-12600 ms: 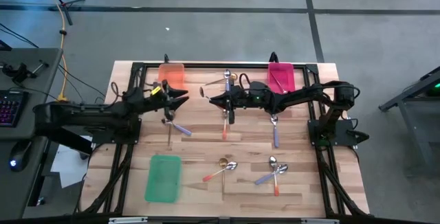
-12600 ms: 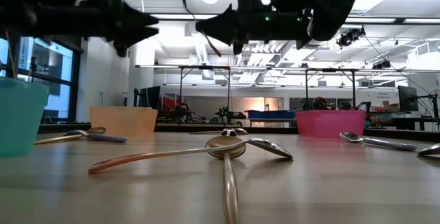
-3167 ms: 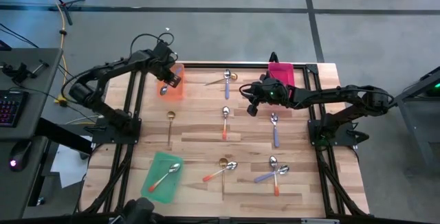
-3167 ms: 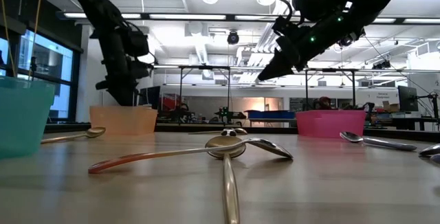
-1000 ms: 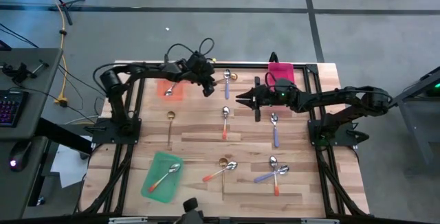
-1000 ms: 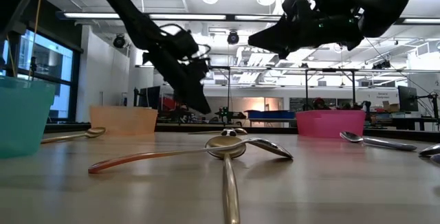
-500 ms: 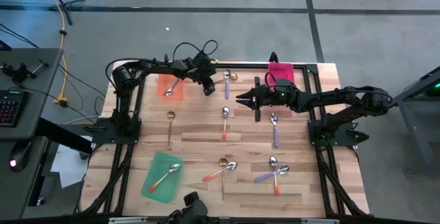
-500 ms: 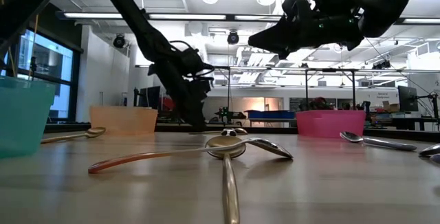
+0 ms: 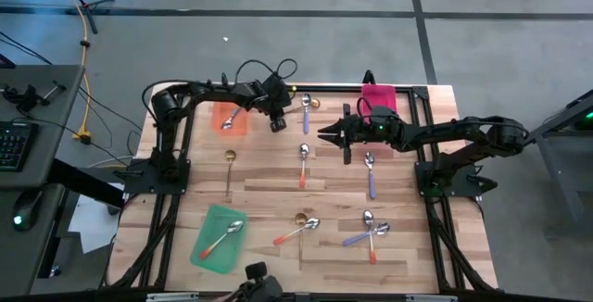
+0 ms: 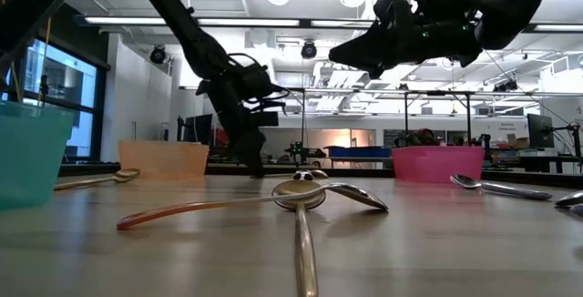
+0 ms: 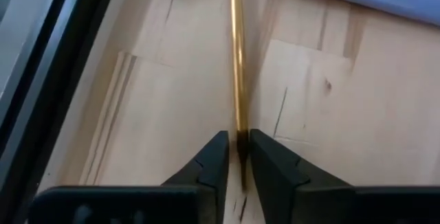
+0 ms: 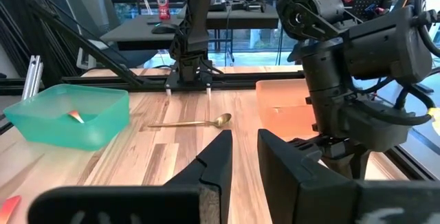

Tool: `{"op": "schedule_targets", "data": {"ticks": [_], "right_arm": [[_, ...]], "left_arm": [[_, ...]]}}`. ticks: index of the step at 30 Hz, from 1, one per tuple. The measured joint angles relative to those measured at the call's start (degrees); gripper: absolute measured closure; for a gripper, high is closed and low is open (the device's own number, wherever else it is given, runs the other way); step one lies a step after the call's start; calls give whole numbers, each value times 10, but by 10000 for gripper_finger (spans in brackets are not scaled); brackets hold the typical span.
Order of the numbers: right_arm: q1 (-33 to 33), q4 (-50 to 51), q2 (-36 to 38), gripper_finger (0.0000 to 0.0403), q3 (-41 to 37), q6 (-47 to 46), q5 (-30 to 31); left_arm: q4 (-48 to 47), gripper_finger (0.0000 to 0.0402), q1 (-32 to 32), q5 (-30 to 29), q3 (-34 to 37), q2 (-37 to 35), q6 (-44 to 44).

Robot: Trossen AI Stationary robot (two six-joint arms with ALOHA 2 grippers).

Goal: Sort silverware by color (type)
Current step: Put the gold spoon into the pink bin

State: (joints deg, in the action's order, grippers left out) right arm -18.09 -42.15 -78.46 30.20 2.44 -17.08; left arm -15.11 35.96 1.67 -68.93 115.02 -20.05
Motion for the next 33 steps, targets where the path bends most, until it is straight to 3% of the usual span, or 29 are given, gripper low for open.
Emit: {"op": "schedule_targets", "data": {"ticks": [4, 10, 17, 25, 28, 33], "right_arm": [[0, 7, 0, 346, 0, 0, 0], [0, 16, 0, 346, 0, -4, 0], [-14, 42, 0, 346, 0, -45, 10], [-14, 117, 0, 323, 0, -126, 147], [-7, 124, -11, 298, 0, -154, 186], [-13, 133, -51, 265, 9, -161, 186]], "left_arm": [[-21, 394, -9, -5, -1, -2, -22], [-50, 398, -11, 3, 2, -16, -14], [-42, 400, -2, 81, 6, -71, 33], [40, 400, 6, 205, 53, -126, 116], [64, 401, 4, 201, 72, -132, 136], [57, 388, -6, 159, 75, -126, 120]]}}
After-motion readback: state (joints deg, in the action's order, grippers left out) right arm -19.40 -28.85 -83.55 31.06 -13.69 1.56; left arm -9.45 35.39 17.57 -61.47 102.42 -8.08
